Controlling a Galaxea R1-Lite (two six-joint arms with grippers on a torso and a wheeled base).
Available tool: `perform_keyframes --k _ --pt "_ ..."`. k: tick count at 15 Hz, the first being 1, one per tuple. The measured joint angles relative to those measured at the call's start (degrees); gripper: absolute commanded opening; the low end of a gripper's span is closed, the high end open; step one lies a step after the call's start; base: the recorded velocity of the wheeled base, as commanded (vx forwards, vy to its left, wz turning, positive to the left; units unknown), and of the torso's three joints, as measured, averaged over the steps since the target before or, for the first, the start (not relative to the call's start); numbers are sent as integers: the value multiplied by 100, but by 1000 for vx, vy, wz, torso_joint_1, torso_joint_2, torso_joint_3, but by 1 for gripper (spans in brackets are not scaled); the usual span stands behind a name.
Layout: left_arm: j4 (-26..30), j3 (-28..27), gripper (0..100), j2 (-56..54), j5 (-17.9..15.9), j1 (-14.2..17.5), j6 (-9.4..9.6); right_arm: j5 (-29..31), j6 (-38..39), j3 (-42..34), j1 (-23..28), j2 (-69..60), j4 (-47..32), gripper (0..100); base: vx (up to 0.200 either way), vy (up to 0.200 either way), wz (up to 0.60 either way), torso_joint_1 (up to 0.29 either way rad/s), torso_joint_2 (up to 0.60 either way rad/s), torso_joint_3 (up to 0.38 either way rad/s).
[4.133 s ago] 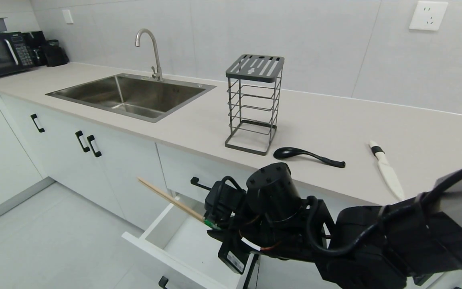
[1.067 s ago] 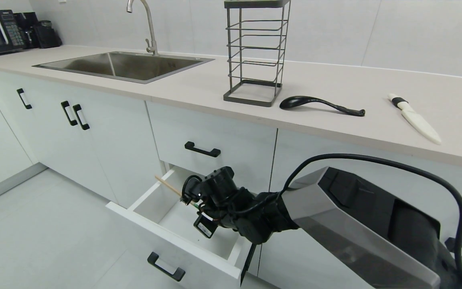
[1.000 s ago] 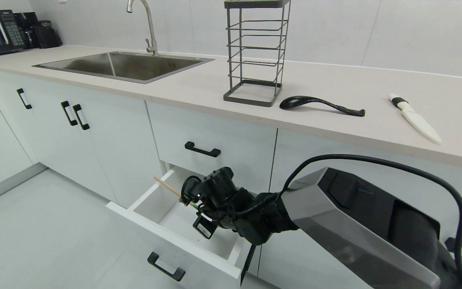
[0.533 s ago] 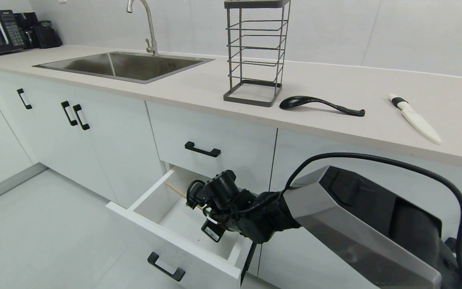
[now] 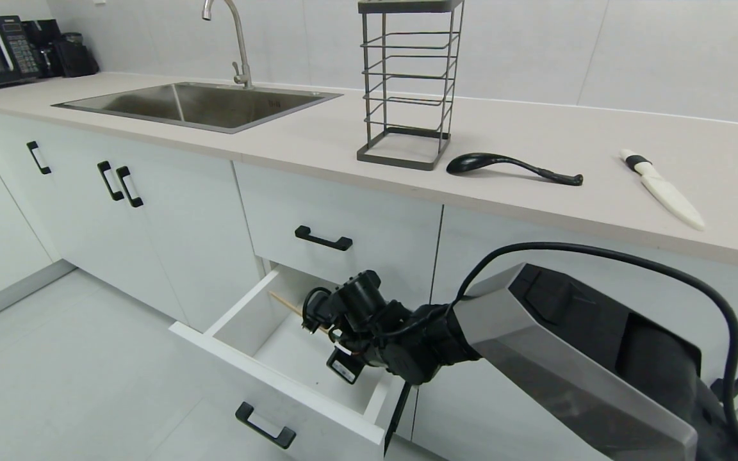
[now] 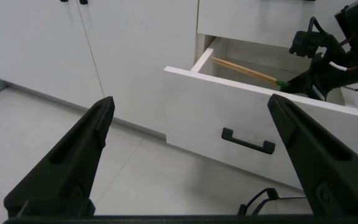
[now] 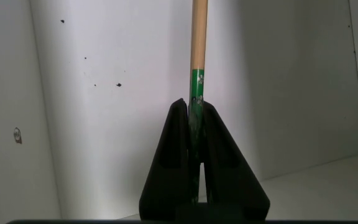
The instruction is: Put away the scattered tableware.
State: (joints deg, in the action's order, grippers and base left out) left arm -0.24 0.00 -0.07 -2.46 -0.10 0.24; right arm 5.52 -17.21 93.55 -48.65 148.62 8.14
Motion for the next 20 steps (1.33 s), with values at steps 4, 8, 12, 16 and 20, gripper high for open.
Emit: perform_keyframes --k 4,8,12,16,20 --pt "0 0 100 0 0 0 0 -20 -38 188 -10 152 1 0 0 0 0 0 0 0" --pt "0 0 100 0 0 0 2 -66 -252 265 -27 244 -12 0 0 0 0 0 0 0" --pt "0 0 100 0 0 0 0 -257 -755 542 -93 354 -445 100 0 0 0 0 0 0" --pt "0 0 100 0 0 0 2 -341 -890 614 -96 380 -480 100 0 0 0 0 0 0" --pt "0 0 100 0 1 0 2 -352 -879 577 -99 369 -429 100 0 0 0 0 0 0"
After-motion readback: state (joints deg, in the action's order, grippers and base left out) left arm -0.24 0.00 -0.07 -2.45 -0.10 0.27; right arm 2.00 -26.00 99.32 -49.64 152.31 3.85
